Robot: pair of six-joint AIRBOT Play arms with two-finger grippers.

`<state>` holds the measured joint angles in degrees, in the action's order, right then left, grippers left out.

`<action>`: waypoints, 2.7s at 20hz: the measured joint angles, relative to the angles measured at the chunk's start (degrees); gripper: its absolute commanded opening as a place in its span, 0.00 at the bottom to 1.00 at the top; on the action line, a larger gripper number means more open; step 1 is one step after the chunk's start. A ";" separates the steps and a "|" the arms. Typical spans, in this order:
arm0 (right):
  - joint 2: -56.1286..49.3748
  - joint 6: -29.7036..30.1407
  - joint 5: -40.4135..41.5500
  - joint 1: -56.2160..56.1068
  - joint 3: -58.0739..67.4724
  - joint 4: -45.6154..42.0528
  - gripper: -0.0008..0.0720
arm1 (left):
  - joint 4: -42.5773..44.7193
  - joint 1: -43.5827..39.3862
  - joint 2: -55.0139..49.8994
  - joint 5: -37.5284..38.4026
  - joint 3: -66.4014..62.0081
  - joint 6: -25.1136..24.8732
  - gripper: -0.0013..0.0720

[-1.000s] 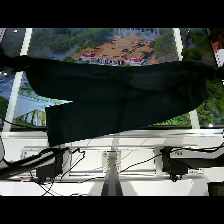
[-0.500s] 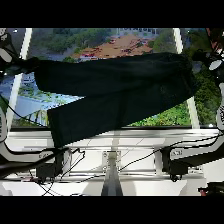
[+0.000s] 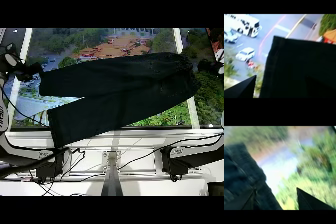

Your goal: Fold the clothes and pants, and hang the long-sleeved shirts on hangers.

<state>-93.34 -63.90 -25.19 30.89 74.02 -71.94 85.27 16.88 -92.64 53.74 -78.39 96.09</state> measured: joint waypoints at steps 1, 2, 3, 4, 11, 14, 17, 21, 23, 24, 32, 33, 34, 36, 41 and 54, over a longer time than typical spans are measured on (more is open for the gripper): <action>0.00 -0.02 -2.21 1.51 0.00 0.00 0.79 | 0.33 1.05 -0.09 2.69 0.00 0.00 0.85; 0.00 -0.07 -4.39 3.10 0.00 -0.02 0.79 | 0.66 2.21 -0.11 5.84 0.00 -0.07 0.86; 0.00 -0.09 -6.69 4.72 0.00 -0.02 0.78 | 0.85 3.37 -0.11 8.79 0.00 -0.98 0.86; 0.00 -0.11 -8.76 6.21 0.00 -0.04 0.78 | 1.05 4.37 -0.15 11.39 0.02 -2.29 0.86; 0.00 -0.15 -20.35 12.96 0.00 -0.07 0.77 | -8.00 7.26 -2.75 17.29 0.09 -19.91 0.86; 0.00 -0.15 -23.17 13.64 0.00 -0.07 0.77 | -10.49 6.78 -5.27 17.18 0.11 -25.51 0.57; 0.00 -0.15 -24.83 13.92 0.00 -0.02 0.77 | -13.94 6.56 -6.58 19.74 -0.31 -31.58 0.05; 0.00 -0.13 -26.75 14.05 0.00 0.13 0.77 | -19.98 6.82 -7.06 29.49 -5.03 -36.44 0.05; 0.00 -0.13 -27.58 14.08 0.00 0.11 0.77 | -25.11 7.30 -7.15 37.57 -9.11 -37.57 0.05; 0.00 -0.13 -27.91 14.10 0.00 0.09 0.77 | -28.37 7.74 -6.97 41.16 -11.02 -37.86 0.05; 0.00 -0.11 -29.05 14.10 0.00 -0.04 0.77 | -23.41 10.54 -5.75 48.00 -13.00 -34.69 0.49; 0.00 -0.11 -29.14 14.10 0.00 -0.04 0.77 | -20.90 10.62 -5.90 47.08 -12.24 -34.42 0.87; 0.00 -0.09 -29.14 14.10 0.00 -0.02 0.77 | -18.82 10.64 -6.25 45.66 -11.43 -33.97 0.97; 0.00 -0.09 -29.20 14.10 0.00 0.07 0.77 | -16.22 10.62 -7.19 42.71 -10.40 -32.63 0.96; 0.00 -0.13 -29.57 14.10 0.00 -0.07 0.51 | -13.00 10.62 -8.96 36.26 -9.46 -27.02 0.05; -0.74 -4.31 -29.66 14.67 0.00 1.25 0.63 | -10.91 7.85 22.91 12.09 18.62 -19.76 0.25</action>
<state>-94.08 -68.20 -54.85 45.56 74.02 -70.70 74.37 24.73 -69.73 65.82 -59.77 76.34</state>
